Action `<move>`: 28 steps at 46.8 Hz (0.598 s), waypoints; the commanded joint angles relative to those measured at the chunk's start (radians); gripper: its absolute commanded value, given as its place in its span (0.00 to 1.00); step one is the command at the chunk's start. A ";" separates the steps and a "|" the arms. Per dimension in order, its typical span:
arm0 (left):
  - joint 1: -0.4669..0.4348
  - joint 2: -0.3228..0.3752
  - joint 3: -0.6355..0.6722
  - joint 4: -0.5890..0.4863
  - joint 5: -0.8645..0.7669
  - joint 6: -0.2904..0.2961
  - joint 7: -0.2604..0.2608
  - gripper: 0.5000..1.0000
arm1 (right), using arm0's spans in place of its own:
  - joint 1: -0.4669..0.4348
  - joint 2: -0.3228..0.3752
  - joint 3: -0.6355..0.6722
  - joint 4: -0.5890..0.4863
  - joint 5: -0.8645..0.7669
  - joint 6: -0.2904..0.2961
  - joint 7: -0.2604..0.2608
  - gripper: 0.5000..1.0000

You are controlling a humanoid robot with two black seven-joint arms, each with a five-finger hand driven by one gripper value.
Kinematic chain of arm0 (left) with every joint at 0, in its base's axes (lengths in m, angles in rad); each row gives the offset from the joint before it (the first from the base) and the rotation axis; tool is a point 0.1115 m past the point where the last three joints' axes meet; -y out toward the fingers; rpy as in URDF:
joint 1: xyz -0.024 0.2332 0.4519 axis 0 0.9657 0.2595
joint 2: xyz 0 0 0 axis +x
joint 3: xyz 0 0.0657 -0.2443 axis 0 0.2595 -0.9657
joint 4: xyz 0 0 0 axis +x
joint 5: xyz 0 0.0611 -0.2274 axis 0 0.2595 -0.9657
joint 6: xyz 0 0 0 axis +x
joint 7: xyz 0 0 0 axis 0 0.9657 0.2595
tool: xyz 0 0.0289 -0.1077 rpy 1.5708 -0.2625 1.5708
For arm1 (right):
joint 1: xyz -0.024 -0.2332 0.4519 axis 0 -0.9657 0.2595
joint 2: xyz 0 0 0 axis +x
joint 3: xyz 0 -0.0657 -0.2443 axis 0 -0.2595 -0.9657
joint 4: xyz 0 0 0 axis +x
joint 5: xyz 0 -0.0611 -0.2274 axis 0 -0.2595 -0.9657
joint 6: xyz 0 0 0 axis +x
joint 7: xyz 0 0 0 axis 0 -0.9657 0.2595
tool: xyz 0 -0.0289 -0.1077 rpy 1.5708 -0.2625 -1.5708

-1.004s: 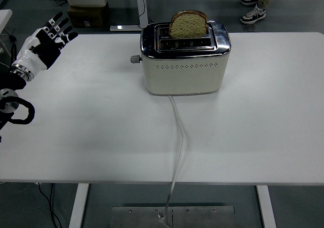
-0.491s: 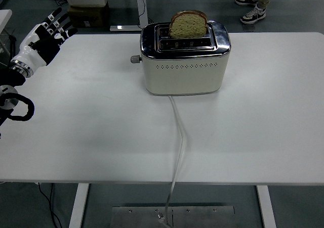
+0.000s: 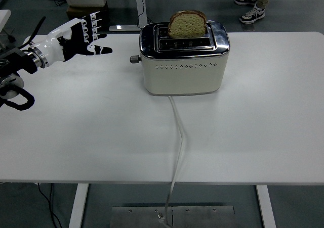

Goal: Press down toaster

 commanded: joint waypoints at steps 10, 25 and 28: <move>-0.086 0.137 0.024 -0.080 0.030 -0.014 0.075 1.00 | 0.002 0.000 0.000 0.001 0.000 0.000 0.000 1.00; -0.161 0.172 0.203 -0.094 0.317 -0.092 0.075 1.00 | 0.005 0.000 0.000 -0.001 0.002 0.000 0.000 1.00; -0.162 0.169 0.220 -0.092 0.378 -0.100 0.075 1.00 | 0.005 0.000 0.000 -0.001 0.002 0.000 0.000 1.00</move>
